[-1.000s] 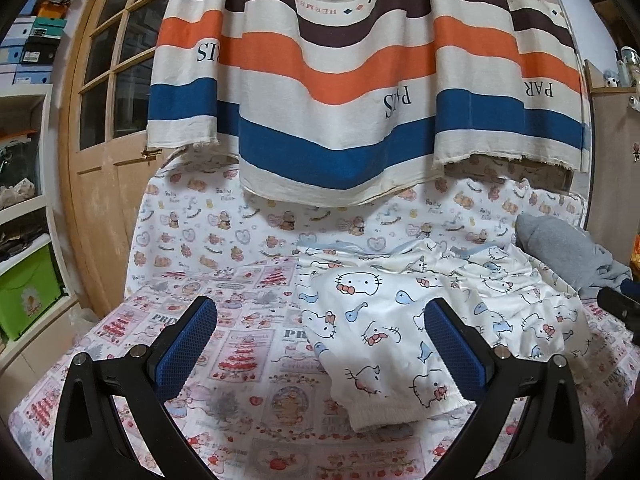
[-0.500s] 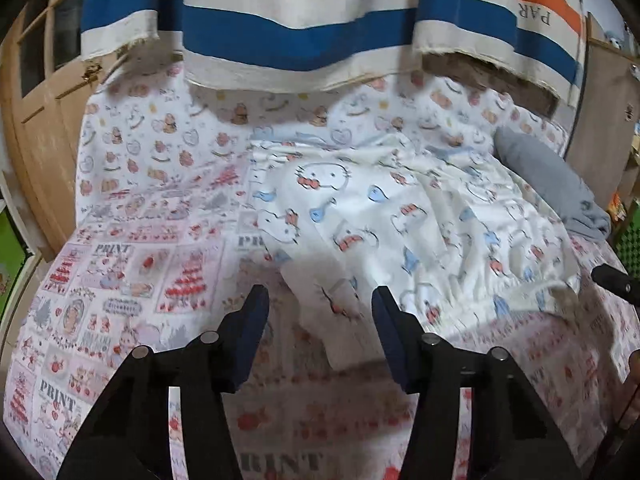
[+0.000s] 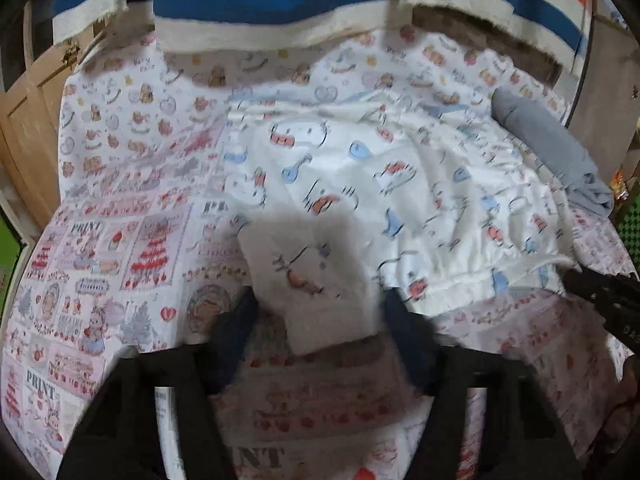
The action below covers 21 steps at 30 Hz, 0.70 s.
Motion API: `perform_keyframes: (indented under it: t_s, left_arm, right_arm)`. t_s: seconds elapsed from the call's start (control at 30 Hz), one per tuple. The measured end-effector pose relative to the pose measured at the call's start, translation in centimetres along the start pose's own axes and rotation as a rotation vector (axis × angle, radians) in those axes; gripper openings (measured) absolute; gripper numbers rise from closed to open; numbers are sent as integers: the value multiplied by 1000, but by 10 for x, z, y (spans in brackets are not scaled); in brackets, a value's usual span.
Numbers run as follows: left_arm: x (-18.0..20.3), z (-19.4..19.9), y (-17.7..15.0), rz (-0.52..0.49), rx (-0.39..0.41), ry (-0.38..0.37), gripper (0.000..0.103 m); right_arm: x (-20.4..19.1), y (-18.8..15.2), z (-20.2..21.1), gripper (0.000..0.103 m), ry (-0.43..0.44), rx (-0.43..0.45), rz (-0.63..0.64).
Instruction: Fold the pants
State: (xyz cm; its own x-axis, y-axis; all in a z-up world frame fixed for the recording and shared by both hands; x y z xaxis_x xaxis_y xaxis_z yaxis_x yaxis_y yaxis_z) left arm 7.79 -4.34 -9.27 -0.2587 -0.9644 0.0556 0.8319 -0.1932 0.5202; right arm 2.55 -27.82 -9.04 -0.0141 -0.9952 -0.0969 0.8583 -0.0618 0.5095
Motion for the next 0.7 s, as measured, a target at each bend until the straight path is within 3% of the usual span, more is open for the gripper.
perform_keyframes:
  t_s: [0.03,0.07,0.1,0.33,0.37,0.43,0.53,0.63,0.7]
  left_arm:
    - [3,3,-1,-8,5,21,24]
    - [5,6,-2,-22,14,55,15]
    - [9,10,-3,-42,30,83,13]
    - [15,53,-27,-61,108,67,11]
    - [14,60,-31,-55,122,71,3]
    - [10,74,-39,-39,151,93,0]
    - [5,93,-53,-17,178,55,0]
    - [5,96,-62,-34,171,70,0]
    - [5,88,-63,-30,158,63,6]
  right_arm:
    - [0,-1,1,19,3,5,2]
    - [0,-3,4,18,3,11,6]
    - [0,-5,7,17,-5,22,8]
    - [-7,-28,57,16,-112,139,25]
    - [-11,-34,66,16,-118,151,37]
    - [-18,-46,80,16,-134,168,52]
    - [-23,-61,92,16,-102,158,52]
    - [-25,-74,93,16,-101,143,52]
    - [-21,-76,84,16,-115,126,39]
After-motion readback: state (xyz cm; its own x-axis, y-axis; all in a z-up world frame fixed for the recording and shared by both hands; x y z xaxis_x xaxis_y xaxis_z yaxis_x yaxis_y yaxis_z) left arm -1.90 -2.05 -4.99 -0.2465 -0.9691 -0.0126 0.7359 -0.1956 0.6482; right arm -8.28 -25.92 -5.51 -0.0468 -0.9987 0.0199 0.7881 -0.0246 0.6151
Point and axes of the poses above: each gripper's, at about its wrist camera, not at the fingertips, and z roughly against the way its jaws point, x to its right, y to its top, the point moved 6 cm from there along -z, roughly the way its jaws point, and after that the axes turned 11 degrees about -x, right-handed, at the moved point
